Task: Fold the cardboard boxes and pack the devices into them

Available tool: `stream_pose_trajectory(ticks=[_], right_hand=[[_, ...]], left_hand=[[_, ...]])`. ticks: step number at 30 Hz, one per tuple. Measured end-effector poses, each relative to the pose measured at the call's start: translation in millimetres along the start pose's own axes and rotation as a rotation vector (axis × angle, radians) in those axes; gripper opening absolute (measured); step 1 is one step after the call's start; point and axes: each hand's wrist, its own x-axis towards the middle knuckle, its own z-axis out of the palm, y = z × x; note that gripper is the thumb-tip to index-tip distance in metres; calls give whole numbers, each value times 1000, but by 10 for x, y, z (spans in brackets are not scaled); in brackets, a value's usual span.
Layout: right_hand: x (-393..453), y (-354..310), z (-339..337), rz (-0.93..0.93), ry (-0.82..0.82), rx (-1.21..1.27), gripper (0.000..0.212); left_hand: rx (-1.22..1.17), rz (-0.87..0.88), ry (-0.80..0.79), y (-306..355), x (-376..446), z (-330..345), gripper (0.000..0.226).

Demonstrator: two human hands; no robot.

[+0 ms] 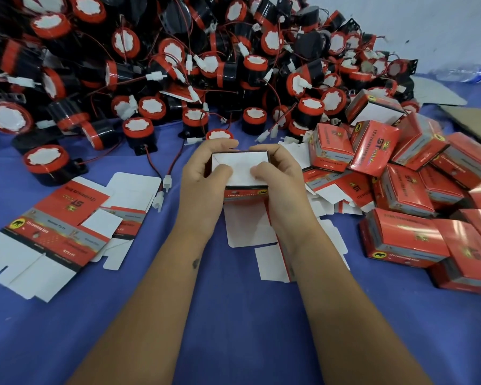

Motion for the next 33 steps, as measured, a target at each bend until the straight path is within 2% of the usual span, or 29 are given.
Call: stream_pose_trajectory(ticks=[3,7,10,14,19,21,23,26,28,29,31,33], right_hand=[[-41,-6,5,-91,20,-123,30],[-78,-19,47,-115,86,-188,25],[-123,-47,51,-157,110,-362,29],[-179,-169,64,-269,111,-199,23],[-209,-224,89,-405,101,-266,19],[-224,-244,117,-409,107,-275,20],[-230,-280,133,-397,97,-282,24],[-175,-350,109,-290,-1,-311,37],[-106,-404,115,-215,-117,-292,44],[-58,-415,135,-193,-153,-271,43],[75,-391,196,-184,-136,-246,38],[259,-320,260,-173,-61,-338,41]], left_hand=[[39,15,20,-20,19,-9,52],[-75,-103,57,-30,0,7,38],[-20,-110,37,-39,-5,38,48],[123,-28,79,-23,45,30,66],[66,-110,85,-32,59,-22,84],[18,-120,61,-13,54,-31,79],[-38,-139,19,-11,49,-43,61],[-56,-276,112,37,83,-77,47],[-198,-387,166,103,159,-140,35],[-314,-388,205,113,199,-179,27],[-560,-291,306,92,248,-254,26],[-703,-235,372,59,250,-302,37]])
